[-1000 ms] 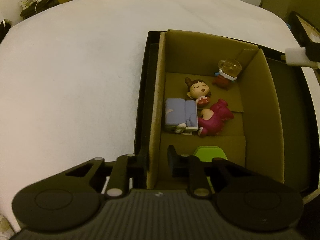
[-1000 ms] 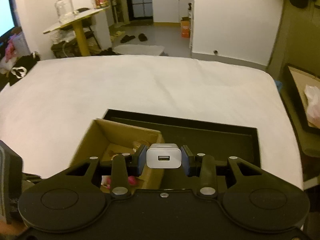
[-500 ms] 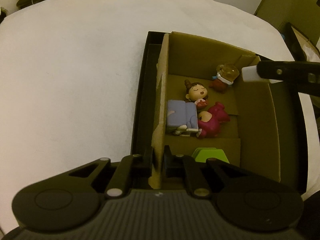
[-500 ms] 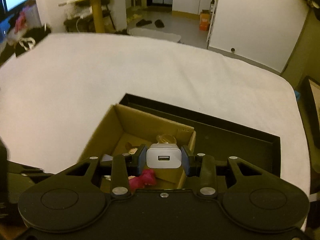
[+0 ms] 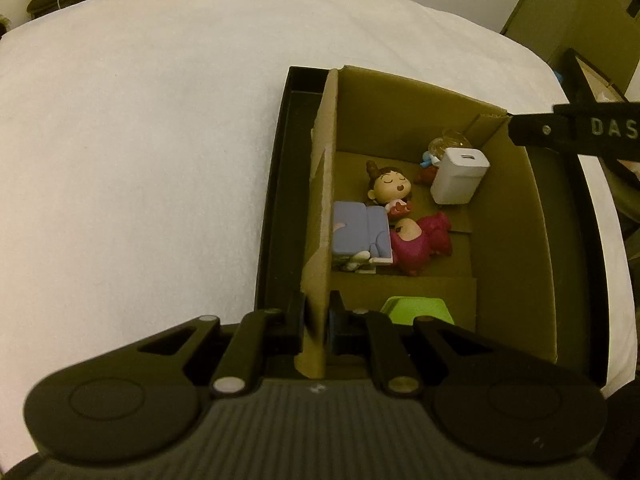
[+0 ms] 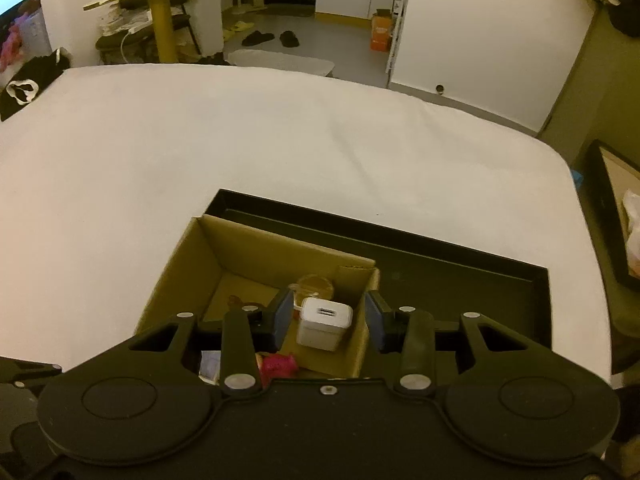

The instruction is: Organize rigid objects

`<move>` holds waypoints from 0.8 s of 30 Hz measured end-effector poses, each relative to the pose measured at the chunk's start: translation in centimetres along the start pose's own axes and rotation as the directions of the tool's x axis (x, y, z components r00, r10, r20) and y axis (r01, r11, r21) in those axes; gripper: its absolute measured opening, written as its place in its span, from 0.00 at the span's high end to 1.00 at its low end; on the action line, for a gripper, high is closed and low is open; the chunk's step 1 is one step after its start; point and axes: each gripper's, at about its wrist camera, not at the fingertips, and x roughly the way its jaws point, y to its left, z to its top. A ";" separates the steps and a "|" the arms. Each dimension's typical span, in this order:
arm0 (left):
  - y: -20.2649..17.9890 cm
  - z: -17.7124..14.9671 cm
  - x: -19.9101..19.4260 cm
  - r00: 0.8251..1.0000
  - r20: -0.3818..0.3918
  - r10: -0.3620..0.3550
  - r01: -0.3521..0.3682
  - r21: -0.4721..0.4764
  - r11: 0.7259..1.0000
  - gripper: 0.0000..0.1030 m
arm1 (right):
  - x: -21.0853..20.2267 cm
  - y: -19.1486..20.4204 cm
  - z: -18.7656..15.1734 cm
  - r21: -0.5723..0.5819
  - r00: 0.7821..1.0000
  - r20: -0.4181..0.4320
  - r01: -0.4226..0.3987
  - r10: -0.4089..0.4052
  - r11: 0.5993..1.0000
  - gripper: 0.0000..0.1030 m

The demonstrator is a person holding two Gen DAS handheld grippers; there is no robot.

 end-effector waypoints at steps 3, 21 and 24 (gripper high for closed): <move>0.0 -0.1 -0.2 1.000 0.003 -0.002 0.002 0.001 1.000 0.89 | -0.5 -0.3 -0.4 0.012 1.000 0.001 -0.002 0.002 1.000 0.61; -0.9 0.4 -3.9 0.999 0.049 0.020 -0.022 0.030 0.999 0.88 | -4.0 -5.1 -3.3 0.124 0.999 -0.026 -0.030 0.033 0.992 0.48; -1.2 0.4 -5.2 0.998 0.058 0.017 -0.019 0.028 0.999 0.87 | -4.8 -6.1 -4.2 0.152 0.999 -0.025 -0.028 0.032 0.988 0.41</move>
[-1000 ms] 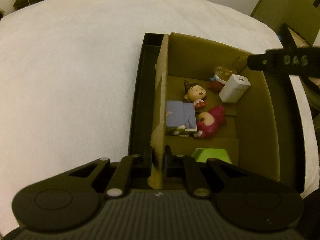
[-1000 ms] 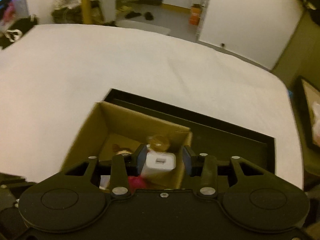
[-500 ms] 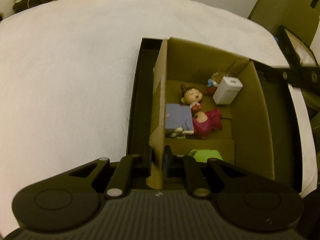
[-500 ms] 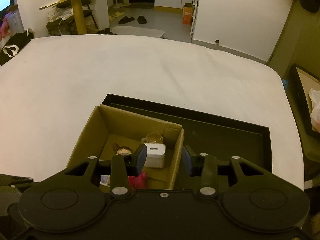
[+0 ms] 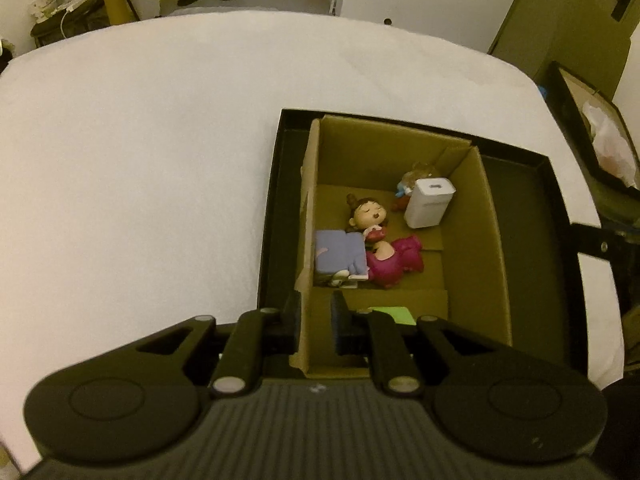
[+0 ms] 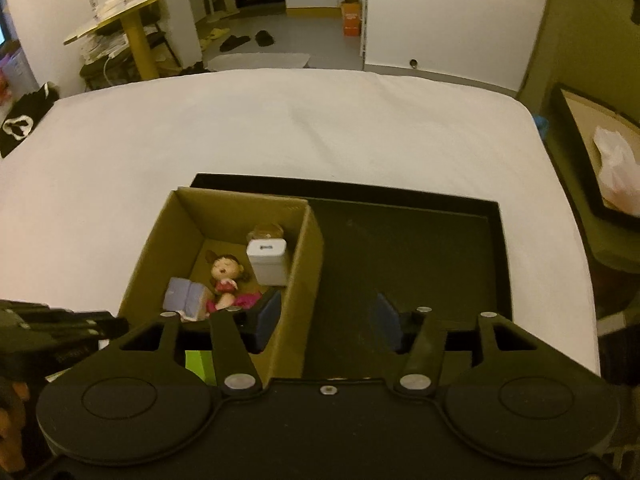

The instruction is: Organize rigid objects

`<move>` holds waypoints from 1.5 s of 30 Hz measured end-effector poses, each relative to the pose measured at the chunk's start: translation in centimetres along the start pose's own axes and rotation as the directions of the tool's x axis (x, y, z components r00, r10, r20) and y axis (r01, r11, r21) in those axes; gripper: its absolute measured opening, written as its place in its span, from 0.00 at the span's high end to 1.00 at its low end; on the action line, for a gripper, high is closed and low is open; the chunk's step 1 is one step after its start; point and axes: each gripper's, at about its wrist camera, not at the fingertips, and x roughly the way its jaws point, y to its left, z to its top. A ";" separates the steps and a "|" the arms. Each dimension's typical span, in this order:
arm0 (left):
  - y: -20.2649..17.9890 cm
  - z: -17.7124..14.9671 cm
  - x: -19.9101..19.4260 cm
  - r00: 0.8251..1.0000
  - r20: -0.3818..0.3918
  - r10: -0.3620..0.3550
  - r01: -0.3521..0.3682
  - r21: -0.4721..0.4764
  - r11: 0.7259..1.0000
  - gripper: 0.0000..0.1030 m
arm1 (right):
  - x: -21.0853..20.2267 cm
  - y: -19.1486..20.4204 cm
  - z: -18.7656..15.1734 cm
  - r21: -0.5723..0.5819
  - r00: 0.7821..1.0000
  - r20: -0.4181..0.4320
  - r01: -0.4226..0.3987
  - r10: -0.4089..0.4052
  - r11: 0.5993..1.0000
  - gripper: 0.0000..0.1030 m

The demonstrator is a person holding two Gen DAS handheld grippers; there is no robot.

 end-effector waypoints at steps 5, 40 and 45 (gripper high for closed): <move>-0.8 0.0 -1.8 1.000 0.006 0.026 -0.026 0.011 1.000 0.75 | -1.6 -1.4 -0.9 0.036 1.000 0.028 -0.005 0.004 0.999 0.32; -3.2 -5.2 -14.7 0.981 0.191 0.038 -0.056 0.089 0.994 0.13 | -12.2 -4.2 -6.7 0.176 0.993 0.116 -0.031 0.011 0.984 0.00; -3.3 -6.4 -16.0 0.976 0.214 0.037 -0.056 0.081 0.995 0.11 | -13.1 -4.0 -8.0 0.193 0.991 0.123 0.020 -0.045 0.981 0.00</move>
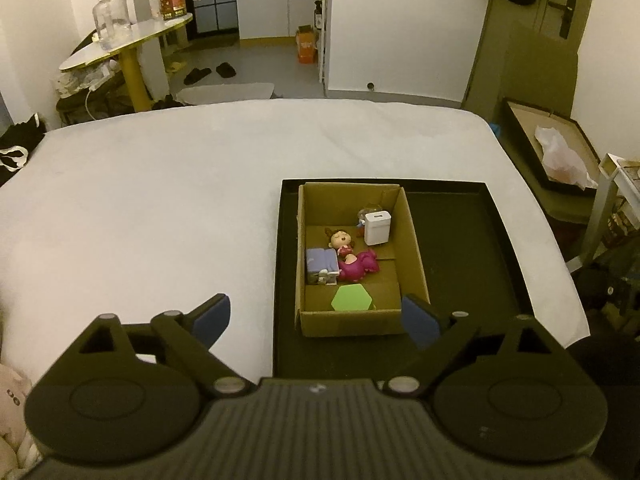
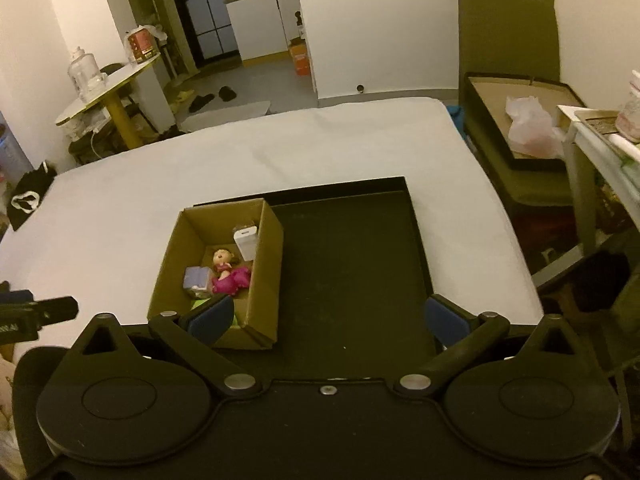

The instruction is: Organize rigid objects

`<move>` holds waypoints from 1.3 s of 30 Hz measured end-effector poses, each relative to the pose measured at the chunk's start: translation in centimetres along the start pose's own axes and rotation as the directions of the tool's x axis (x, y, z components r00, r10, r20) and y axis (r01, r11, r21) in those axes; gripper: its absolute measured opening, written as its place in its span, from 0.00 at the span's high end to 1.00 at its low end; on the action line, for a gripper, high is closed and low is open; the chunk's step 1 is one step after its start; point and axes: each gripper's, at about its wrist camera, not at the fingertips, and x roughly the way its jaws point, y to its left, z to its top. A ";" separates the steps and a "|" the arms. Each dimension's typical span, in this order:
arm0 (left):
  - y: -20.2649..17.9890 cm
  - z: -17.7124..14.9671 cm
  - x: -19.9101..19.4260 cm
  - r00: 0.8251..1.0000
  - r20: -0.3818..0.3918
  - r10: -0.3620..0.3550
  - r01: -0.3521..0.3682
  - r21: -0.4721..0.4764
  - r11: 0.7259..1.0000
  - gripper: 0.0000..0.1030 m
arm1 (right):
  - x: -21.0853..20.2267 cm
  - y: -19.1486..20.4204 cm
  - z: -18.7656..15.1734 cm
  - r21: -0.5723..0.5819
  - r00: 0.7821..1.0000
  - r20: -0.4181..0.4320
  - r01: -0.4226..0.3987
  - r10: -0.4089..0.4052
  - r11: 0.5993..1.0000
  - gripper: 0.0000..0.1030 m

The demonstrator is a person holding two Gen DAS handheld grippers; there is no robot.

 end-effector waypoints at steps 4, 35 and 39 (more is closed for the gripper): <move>0.2 -0.6 -1.1 1.000 0.019 0.003 -0.003 0.001 1.000 0.11 | -0.8 0.0 -0.9 0.022 1.000 -0.013 0.025 -0.025 0.999 0.00; 0.2 -3.2 -2.1 1.000 0.010 0.013 -0.013 0.023 1.000 0.10 | -2.9 2.2 -3.4 -0.052 0.999 -0.006 0.047 -0.047 0.998 0.00; 0.4 -3.5 -1.8 1.000 -0.001 0.020 -0.020 0.026 0.999 0.10 | -3.0 2.1 -3.3 -0.066 0.999 0.003 0.049 -0.049 0.997 0.00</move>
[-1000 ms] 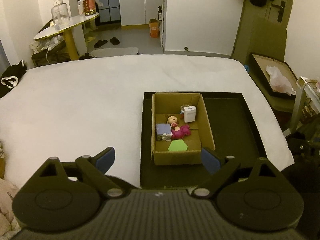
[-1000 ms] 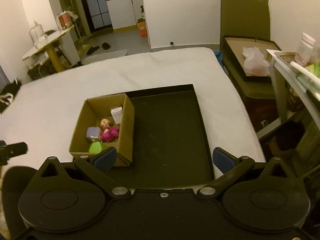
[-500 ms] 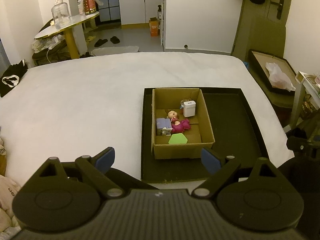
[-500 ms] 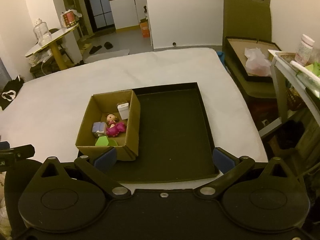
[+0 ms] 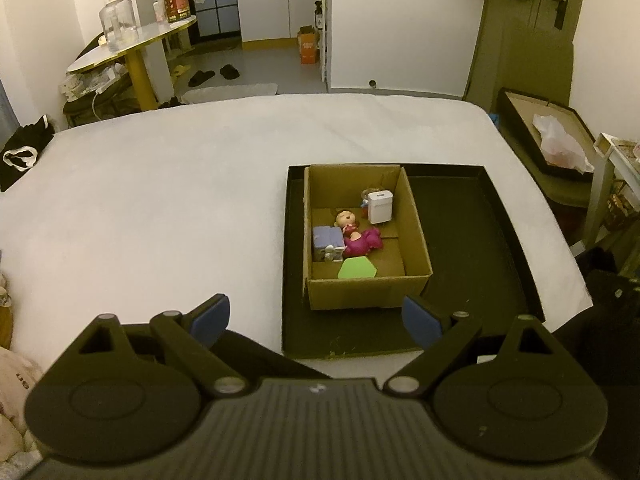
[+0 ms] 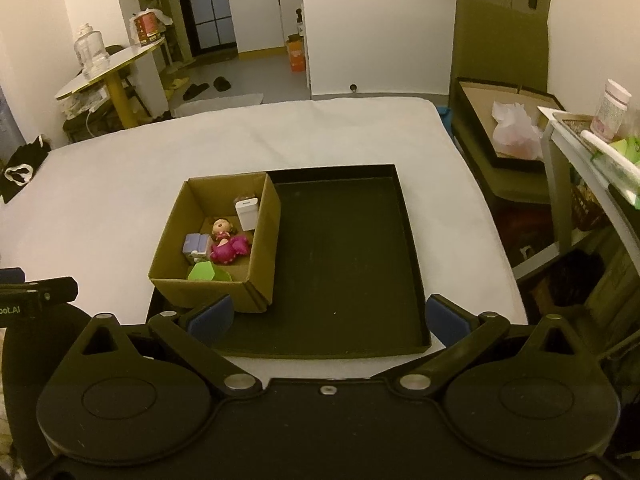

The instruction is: Organize rigid objects

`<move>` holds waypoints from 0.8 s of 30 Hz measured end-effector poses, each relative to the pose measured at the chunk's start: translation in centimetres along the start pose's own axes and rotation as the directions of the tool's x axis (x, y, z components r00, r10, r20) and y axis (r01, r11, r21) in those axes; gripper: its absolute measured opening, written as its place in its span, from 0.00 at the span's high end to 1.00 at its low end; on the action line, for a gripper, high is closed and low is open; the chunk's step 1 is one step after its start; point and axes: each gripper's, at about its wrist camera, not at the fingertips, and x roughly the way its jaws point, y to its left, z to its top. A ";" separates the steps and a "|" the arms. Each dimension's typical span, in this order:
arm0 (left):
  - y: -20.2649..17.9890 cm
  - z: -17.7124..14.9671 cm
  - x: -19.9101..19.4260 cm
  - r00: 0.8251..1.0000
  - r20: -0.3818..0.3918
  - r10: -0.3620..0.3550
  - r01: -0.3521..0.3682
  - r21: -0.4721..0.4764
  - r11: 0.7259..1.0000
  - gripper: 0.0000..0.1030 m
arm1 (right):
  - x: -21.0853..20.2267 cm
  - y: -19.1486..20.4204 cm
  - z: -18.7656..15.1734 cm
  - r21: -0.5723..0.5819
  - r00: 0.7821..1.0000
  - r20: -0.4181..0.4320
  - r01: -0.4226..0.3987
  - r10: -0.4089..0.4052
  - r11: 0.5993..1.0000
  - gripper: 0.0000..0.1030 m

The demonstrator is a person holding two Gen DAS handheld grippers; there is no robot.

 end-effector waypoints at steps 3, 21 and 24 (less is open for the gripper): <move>0.2 -0.1 0.2 1.000 -0.011 0.006 -0.006 -0.001 1.000 0.10 | -0.1 -0.2 0.0 0.002 1.000 0.005 -0.001 0.001 1.000 0.00; 0.2 -0.2 0.1 1.000 -0.007 -0.005 0.006 0.004 1.000 0.10 | -0.4 -0.3 -0.1 0.007 1.000 0.003 -0.001 0.001 1.000 0.00; 0.2 -0.2 0.1 1.000 -0.005 -0.006 0.006 0.003 1.000 0.10 | -0.4 -0.3 -0.1 0.008 1.000 0.001 0.003 -0.003 1.000 0.00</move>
